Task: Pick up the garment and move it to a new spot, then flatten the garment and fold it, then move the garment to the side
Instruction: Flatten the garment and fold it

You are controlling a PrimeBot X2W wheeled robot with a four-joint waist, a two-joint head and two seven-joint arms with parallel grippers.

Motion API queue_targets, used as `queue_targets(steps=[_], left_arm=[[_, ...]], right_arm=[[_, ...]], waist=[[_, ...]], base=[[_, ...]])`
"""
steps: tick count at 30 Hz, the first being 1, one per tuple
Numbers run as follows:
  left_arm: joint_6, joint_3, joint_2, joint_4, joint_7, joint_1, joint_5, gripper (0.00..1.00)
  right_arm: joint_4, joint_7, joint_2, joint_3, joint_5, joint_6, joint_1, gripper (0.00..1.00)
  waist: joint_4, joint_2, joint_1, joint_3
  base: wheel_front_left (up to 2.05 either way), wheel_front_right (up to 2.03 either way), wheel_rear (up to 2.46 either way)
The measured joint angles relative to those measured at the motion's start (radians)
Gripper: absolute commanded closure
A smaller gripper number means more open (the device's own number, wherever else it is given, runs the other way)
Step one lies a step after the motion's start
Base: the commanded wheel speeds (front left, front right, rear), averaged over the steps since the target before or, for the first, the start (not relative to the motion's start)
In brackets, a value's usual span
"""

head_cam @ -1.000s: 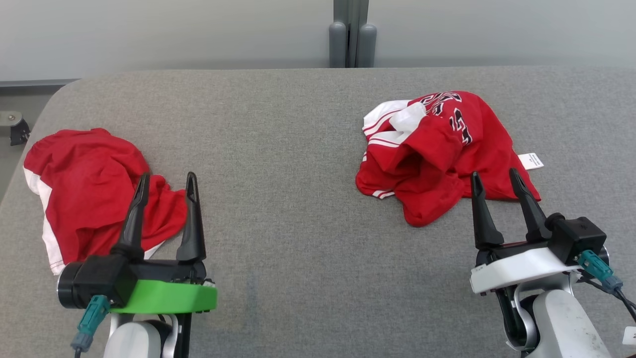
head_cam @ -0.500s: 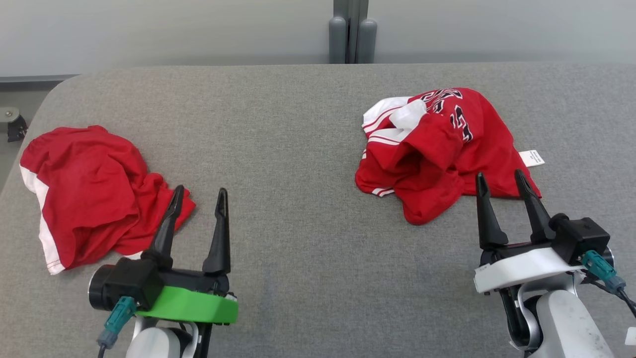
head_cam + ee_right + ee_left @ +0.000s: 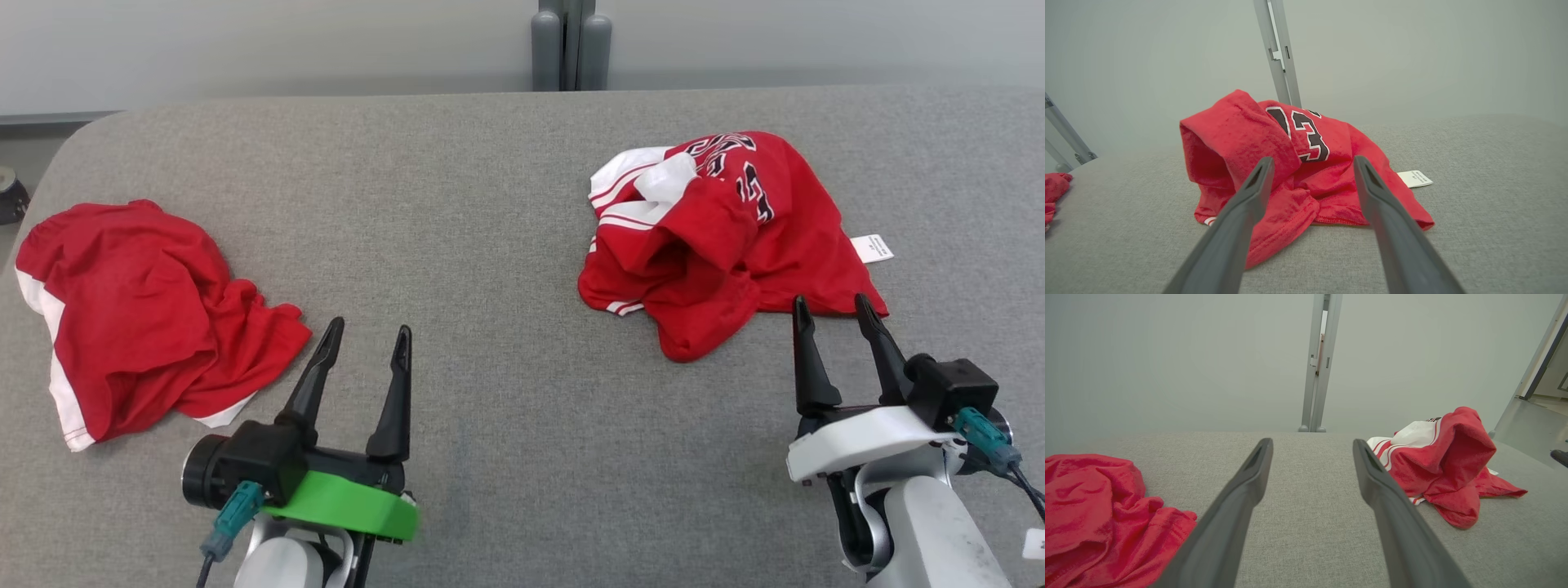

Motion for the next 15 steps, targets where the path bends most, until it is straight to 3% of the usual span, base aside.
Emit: queue_targets(steps=[15], left_arm=[[-0.002, -0.074, 0.000, 0.023, 0.000, -0.061, -0.013, 0.00]], right_arm=[[0.387, 0.000, 0.001, 0.037, 0.012, 0.000, -0.213, 0.00]], waist=[[0.079, 0.0000, 0.0000, 0.090]], base=[[0.00, 0.00, 0.00]])
